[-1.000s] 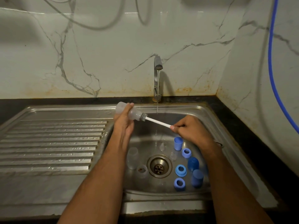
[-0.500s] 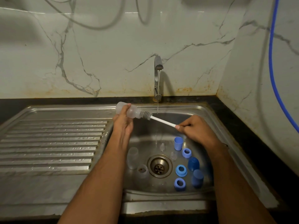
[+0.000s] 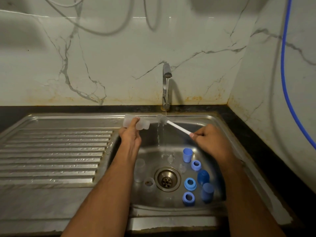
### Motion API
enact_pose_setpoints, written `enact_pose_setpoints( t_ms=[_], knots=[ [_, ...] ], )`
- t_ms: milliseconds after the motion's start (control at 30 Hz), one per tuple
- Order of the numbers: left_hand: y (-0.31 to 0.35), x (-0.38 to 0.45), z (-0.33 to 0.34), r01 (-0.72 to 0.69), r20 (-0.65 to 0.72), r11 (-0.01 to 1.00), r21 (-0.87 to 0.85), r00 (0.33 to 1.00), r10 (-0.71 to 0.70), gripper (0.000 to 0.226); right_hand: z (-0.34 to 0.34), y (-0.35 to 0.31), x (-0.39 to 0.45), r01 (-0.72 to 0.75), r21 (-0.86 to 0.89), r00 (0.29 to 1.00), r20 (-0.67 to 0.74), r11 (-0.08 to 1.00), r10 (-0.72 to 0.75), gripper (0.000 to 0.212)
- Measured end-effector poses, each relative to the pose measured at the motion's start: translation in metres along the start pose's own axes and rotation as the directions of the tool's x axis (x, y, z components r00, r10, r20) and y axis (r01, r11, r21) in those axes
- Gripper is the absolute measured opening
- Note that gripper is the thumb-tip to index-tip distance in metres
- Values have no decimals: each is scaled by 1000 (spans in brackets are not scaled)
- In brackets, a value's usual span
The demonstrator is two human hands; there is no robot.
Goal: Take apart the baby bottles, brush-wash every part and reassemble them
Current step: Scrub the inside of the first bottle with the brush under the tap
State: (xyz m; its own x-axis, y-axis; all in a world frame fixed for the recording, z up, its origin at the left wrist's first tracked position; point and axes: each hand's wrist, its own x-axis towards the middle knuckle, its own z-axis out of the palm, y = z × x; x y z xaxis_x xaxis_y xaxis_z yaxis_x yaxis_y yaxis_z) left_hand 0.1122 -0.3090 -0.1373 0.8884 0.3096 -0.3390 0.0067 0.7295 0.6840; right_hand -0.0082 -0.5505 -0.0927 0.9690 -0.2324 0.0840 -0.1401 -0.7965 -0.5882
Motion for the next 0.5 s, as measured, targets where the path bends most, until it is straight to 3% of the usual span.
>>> enact_pose_setpoints(
  t_ms=[133, 300, 367, 500],
  knots=[
    [-18, 39, -7, 3, -29, 1000, -28, 1000, -3, 97, 28, -37, -11, 81, -40, 996, 34, 996, -79, 26],
    [-11, -20, 8, -17, 61, 999, -31, 998, 19, 63, 50, -62, -11, 38, -118, 998, -37, 992, -43, 26],
    [-13, -18, 5, -5, 66, 999, -34, 998, 7, 60, 50, -61, -12, 36, -100, 999, -19, 994, -38, 26],
    [1, -6, 1, -58, 82, 990, -128, 994, 69, 32, 45, -57, -14, 65, -60, 998, 5, 996, -65, 26]
  ],
)
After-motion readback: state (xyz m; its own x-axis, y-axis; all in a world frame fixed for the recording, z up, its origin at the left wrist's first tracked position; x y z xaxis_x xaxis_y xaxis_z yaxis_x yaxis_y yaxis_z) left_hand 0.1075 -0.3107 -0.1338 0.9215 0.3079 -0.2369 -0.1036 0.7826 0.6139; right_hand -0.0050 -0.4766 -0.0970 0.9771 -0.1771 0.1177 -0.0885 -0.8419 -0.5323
